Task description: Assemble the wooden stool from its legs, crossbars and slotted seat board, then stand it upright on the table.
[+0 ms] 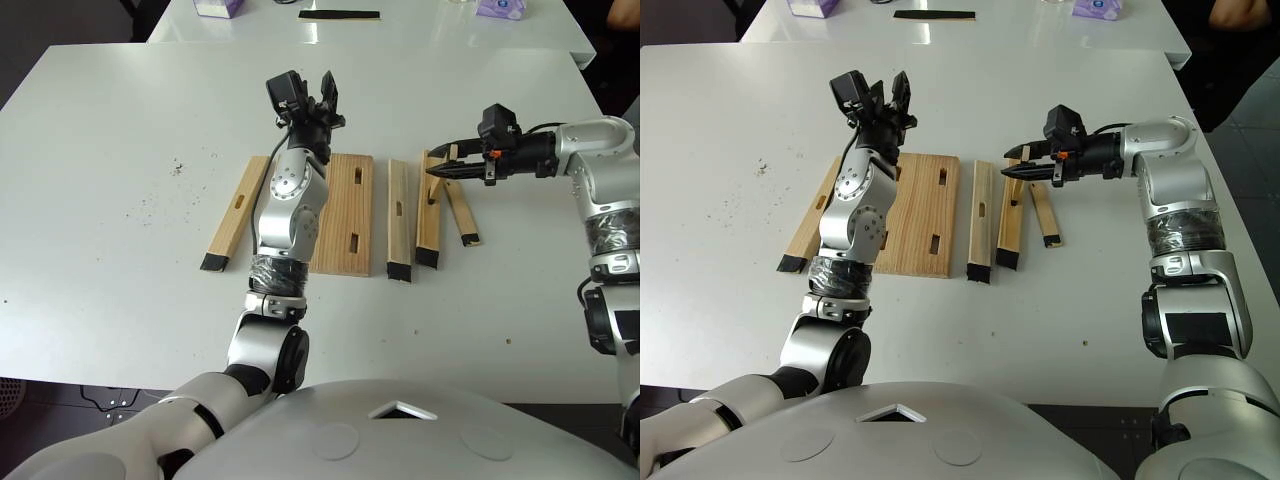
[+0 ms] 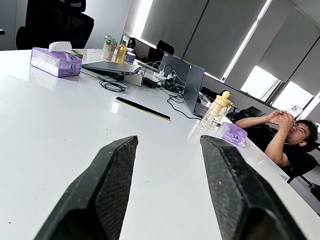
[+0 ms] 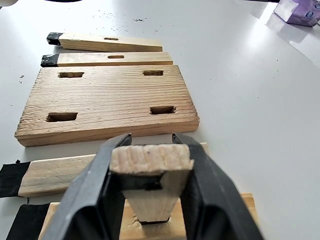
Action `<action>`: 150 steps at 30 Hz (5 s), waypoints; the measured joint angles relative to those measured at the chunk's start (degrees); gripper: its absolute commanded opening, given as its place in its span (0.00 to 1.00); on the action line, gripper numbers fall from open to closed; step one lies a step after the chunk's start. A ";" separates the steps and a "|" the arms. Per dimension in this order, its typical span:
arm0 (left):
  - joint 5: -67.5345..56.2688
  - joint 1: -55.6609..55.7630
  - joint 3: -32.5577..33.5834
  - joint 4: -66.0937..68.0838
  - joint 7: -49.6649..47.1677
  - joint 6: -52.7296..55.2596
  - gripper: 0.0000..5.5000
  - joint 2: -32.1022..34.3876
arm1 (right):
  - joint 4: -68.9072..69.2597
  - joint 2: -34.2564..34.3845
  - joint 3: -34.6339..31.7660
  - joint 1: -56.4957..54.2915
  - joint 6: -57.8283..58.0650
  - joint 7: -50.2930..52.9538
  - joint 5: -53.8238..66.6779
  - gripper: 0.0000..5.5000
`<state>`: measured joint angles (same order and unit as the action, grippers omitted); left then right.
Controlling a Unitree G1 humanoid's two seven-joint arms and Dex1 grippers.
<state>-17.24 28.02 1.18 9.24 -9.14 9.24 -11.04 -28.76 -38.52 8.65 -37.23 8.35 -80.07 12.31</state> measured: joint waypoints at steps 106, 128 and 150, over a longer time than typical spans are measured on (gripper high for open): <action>0.53 -6.04 -1.29 -16.91 -7.01 6.57 0.42 2.16 | 50.38 14.85 -11.68 50.53 26.91 60.05 -2.13 0.49; -0.14 -5.99 -1.84 -16.87 -7.06 6.52 0.42 2.18 | 50.82 22.59 -12.75 51.44 28.21 67.91 -2.93 0.24; -58.21 -4.60 13.61 -34.58 21.20 24.35 0.55 14.96 | 40.01 18.14 -27.51 2.21 48.22 39.26 50.44 0.24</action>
<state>-75.45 23.42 14.79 -25.35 12.06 33.59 3.92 11.26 -20.38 -18.86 -35.02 56.57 -40.81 62.75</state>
